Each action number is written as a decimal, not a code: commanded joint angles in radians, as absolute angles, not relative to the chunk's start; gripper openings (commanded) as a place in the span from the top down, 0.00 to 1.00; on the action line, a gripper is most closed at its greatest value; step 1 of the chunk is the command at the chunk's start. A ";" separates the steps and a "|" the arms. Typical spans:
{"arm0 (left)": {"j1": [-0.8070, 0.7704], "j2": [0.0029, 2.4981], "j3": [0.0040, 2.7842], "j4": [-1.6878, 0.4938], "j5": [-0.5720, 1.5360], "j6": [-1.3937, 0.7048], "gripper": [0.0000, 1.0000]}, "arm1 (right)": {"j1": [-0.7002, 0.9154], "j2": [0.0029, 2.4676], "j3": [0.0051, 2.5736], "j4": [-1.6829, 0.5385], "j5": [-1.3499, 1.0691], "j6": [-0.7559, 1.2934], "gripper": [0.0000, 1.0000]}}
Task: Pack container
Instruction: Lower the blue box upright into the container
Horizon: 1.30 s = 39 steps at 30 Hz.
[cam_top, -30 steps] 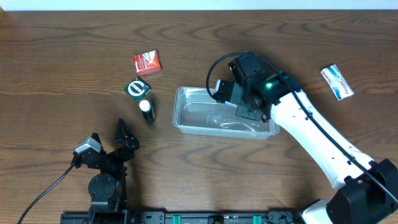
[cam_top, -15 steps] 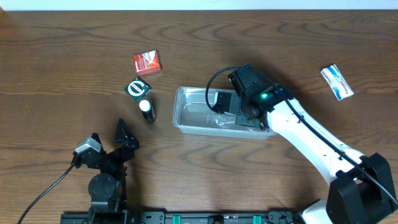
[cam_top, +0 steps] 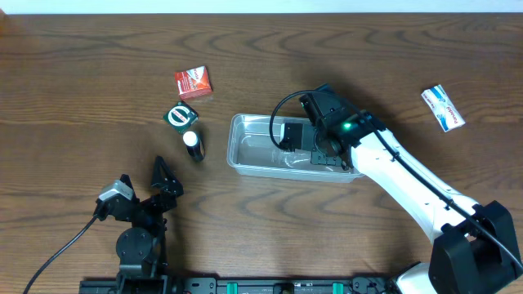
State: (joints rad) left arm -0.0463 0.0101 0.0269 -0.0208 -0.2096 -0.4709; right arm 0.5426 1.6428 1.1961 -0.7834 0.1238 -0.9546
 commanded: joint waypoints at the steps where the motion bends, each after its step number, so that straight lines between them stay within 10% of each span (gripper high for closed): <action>1: -0.041 0.004 0.004 -0.052 -0.214 -0.461 0.02 | 0.548 1.643 1.195 -0.783 0.120 -0.974 0.99; 20: -0.041 0.004 0.004 -0.052 -0.214 -0.461 0.02 | 0.504 1.643 1.191 -0.807 0.076 -0.974 0.99; 24: -0.041 0.004 0.004 -0.052 -0.214 -0.461 0.02 | 0.502 1.643 1.191 -0.807 0.078 -0.974 0.81; 39: -0.041 0.004 0.004 -0.052 -0.214 -0.461 0.02 | 0.517 1.640 1.192 -0.807 0.078 -0.950 0.78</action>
State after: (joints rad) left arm -0.0463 0.0101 0.0269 -0.0212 -0.2096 -0.4709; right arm 0.5064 1.6428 1.1954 -0.8066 0.0860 -0.9642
